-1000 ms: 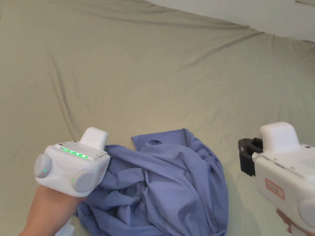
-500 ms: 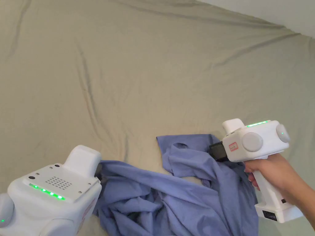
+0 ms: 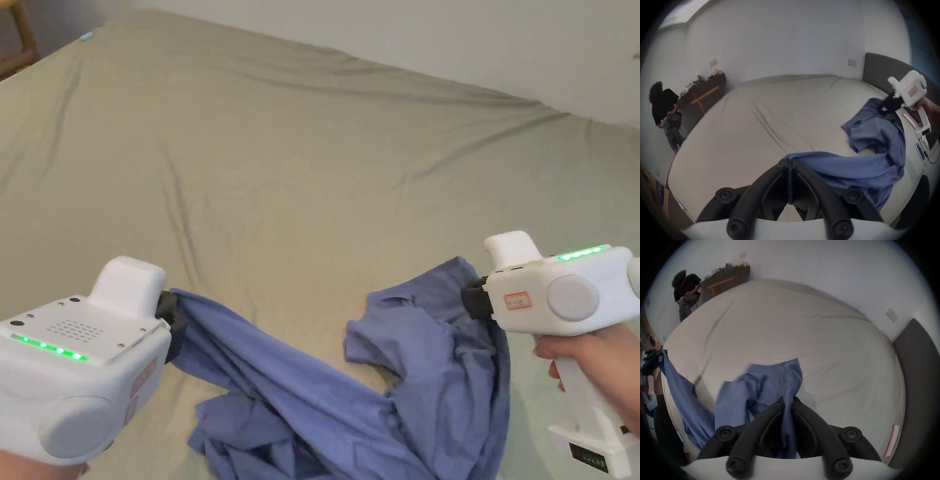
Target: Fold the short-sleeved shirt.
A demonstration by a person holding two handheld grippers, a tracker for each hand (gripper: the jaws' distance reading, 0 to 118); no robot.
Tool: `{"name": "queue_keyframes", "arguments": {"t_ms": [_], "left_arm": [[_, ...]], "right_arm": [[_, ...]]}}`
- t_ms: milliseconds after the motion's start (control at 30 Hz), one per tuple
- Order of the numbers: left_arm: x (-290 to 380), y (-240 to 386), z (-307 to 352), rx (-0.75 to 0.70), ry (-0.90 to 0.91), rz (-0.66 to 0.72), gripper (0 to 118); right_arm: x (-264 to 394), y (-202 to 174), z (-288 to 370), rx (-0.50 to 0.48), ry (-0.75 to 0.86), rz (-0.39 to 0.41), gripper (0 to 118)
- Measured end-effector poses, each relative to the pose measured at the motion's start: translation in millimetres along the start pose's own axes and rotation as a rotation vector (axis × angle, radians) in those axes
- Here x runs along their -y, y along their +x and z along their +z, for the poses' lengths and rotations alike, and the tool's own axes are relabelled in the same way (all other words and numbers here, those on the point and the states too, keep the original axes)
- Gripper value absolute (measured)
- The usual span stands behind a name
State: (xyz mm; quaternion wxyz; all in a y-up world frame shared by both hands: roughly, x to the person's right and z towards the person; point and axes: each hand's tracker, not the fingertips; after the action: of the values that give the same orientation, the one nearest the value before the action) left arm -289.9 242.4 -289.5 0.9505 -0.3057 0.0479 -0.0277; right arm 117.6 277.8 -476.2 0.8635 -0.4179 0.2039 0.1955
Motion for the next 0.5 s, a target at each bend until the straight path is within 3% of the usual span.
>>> {"name": "queue_keyframes", "arguments": {"t_ms": [200, 500], "left_arm": [[-52.5, -33.7, 51.3, -0.101, 0.148, -0.002, 1], [-110.0, -73.3, 123.5, -0.192, 0.292, 0.018, 1]], "right_arm": [[8.0, 34.7, 121.1, 0.065, 0.195, -0.088, 5], [26.6, 67.5, 239.3, 0.209, 0.423, -0.212, 5]]}}
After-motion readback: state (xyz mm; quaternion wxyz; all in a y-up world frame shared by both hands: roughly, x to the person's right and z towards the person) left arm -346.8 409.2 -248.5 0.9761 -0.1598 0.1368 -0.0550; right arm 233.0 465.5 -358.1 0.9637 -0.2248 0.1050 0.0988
